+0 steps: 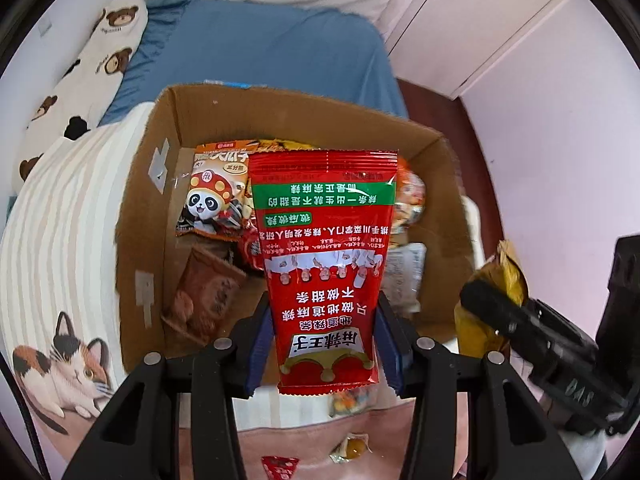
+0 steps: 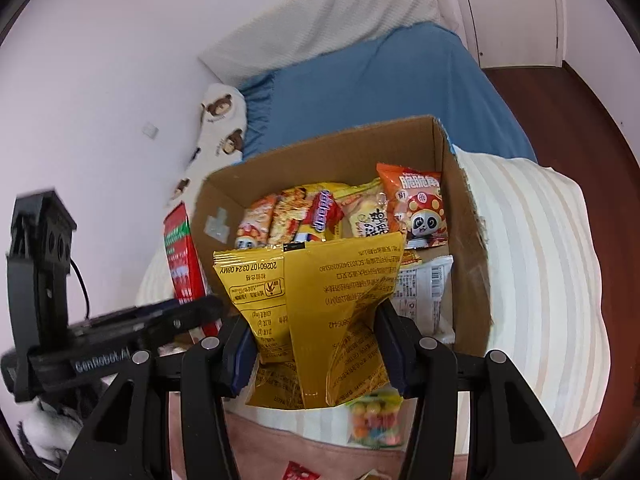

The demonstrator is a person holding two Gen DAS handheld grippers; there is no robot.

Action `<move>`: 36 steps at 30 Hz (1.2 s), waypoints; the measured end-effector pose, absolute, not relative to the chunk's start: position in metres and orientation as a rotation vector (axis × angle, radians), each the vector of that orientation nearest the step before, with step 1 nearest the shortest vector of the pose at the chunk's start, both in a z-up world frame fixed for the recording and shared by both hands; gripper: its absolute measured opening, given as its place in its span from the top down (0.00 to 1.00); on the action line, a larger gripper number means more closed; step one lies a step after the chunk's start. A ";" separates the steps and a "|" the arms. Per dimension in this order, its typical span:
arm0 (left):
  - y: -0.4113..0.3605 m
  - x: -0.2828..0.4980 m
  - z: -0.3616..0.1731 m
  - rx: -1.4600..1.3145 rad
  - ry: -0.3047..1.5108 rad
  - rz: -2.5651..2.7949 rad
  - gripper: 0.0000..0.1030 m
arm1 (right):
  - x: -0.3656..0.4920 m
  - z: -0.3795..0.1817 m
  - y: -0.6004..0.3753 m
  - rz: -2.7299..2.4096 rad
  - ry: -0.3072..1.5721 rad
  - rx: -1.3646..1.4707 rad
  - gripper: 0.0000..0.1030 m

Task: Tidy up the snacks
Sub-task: 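Carry both packs into the cardboard box and open both tools, then lift both tools back from the box toward the remaining snacks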

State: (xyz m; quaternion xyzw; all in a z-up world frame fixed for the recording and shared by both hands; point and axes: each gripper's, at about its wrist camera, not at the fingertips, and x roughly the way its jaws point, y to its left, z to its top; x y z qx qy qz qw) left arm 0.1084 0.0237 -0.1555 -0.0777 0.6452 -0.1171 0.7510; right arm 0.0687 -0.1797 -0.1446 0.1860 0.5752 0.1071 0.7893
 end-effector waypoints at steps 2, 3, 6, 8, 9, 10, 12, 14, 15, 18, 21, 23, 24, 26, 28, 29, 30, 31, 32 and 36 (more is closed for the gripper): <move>0.024 0.119 -0.169 -0.162 1.430 -0.245 0.57 | 0.076 -0.165 -0.170 0.227 1.269 0.391 0.47; 0.023 0.123 -0.176 -0.152 1.445 -0.243 0.57 | 0.079 -0.171 -0.168 0.230 1.287 0.387 0.46; 0.020 0.126 -0.187 -0.143 1.482 -0.236 0.56 | 0.086 -0.197 -0.161 0.225 1.343 0.392 0.35; 0.016 0.127 -0.202 -0.115 1.532 -0.235 0.54 | 0.088 -0.209 -0.161 0.201 1.372 0.378 0.18; 0.015 0.128 -0.207 -0.107 1.542 -0.233 0.52 | 0.088 -0.213 -0.163 0.188 1.377 0.369 0.11; 0.014 0.126 -0.211 -0.101 1.545 -0.231 0.48 | 0.088 -0.217 -0.164 0.182 1.389 0.357 0.10; 0.014 0.123 -0.212 -0.103 1.528 -0.224 0.36 | 0.088 -0.222 -0.166 0.156 1.408 0.332 0.09; 0.014 0.120 -0.213 -0.090 1.509 -0.217 0.16 | 0.087 -0.223 -0.166 0.135 1.407 0.297 0.07; 0.013 0.119 -0.213 -0.080 1.504 -0.215 0.15 | 0.085 -0.222 -0.168 0.125 1.402 0.277 0.06; 0.011 0.112 -0.211 -0.043 1.481 -0.208 0.09 | 0.080 -0.220 -0.170 0.113 1.390 0.255 0.06; 0.013 0.108 -0.208 -0.033 1.467 -0.198 0.04 | 0.072 -0.213 -0.173 0.094 1.367 0.225 0.06; 0.014 0.102 -0.202 -0.030 1.440 -0.184 0.04 | 0.064 -0.202 -0.175 0.087 1.347 0.212 0.06; 0.015 0.098 -0.199 -0.031 1.425 -0.179 0.04 | 0.059 -0.198 -0.175 0.079 1.332 0.204 0.06; 0.016 0.090 -0.190 -0.027 1.388 -0.156 0.04 | 0.051 -0.187 -0.178 0.065 1.301 0.193 0.06; 0.018 0.079 -0.179 -0.029 1.347 -0.141 0.04 | 0.042 -0.176 -0.178 0.050 1.264 0.164 0.06; 0.019 0.075 -0.174 -0.027 1.328 -0.134 0.04 | 0.038 -0.171 -0.178 0.045 1.249 0.159 0.06; 0.019 0.069 -0.166 -0.021 1.300 -0.127 0.04 | 0.033 -0.165 -0.179 0.039 1.232 0.155 0.06; 0.020 0.066 -0.162 -0.015 1.283 -0.120 0.04 | 0.028 -0.158 -0.179 0.033 1.214 0.147 0.06; 0.020 0.060 -0.155 -0.009 1.259 -0.113 0.04 | 0.024 -0.152 -0.179 0.030 1.199 0.144 0.06; 0.019 0.037 -0.131 0.015 1.168 -0.092 0.04 | 0.003 -0.122 -0.181 0.014 1.121 0.138 0.05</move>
